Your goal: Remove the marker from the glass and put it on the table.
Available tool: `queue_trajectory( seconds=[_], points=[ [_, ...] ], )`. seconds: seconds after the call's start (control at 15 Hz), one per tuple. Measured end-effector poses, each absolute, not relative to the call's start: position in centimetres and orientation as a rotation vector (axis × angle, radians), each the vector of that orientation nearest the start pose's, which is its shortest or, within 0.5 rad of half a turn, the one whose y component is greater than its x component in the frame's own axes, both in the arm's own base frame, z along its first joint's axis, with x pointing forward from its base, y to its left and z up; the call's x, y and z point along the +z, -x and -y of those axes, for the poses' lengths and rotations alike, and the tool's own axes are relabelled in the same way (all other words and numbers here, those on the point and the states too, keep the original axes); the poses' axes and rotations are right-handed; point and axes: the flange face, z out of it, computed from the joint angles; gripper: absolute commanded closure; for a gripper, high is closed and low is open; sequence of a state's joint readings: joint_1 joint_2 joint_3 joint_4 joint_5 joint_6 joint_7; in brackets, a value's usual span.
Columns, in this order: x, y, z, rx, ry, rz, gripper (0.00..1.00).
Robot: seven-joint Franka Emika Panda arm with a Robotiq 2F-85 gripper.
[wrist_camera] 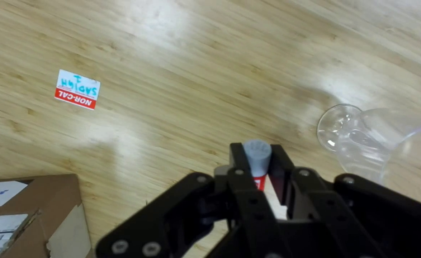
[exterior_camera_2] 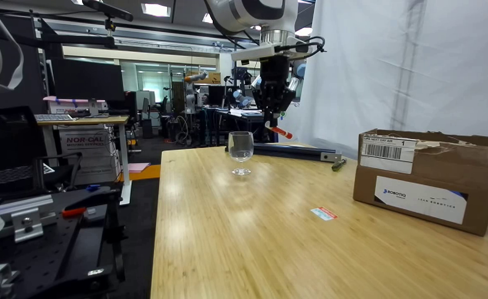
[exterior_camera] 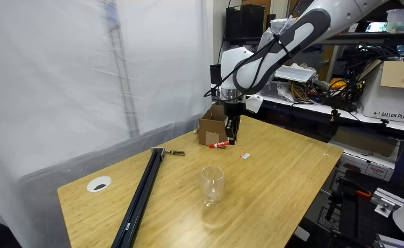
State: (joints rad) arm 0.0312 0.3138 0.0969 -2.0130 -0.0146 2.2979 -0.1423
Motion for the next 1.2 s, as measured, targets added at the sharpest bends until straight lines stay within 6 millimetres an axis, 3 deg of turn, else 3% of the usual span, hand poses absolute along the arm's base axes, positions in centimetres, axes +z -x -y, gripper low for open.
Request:
queue_trajectory(
  seconds=[0.33,0.87,1.2],
  points=[
    [28.3,-57.6,-6.0,0.0,3.066,0.423,0.95],
    [25.3,-57.0,-3.8,-0.07,3.011,0.431,0.95],
    [22.1,-56.9,-3.5,-0.005,3.0,0.44,0.95]
  ],
)
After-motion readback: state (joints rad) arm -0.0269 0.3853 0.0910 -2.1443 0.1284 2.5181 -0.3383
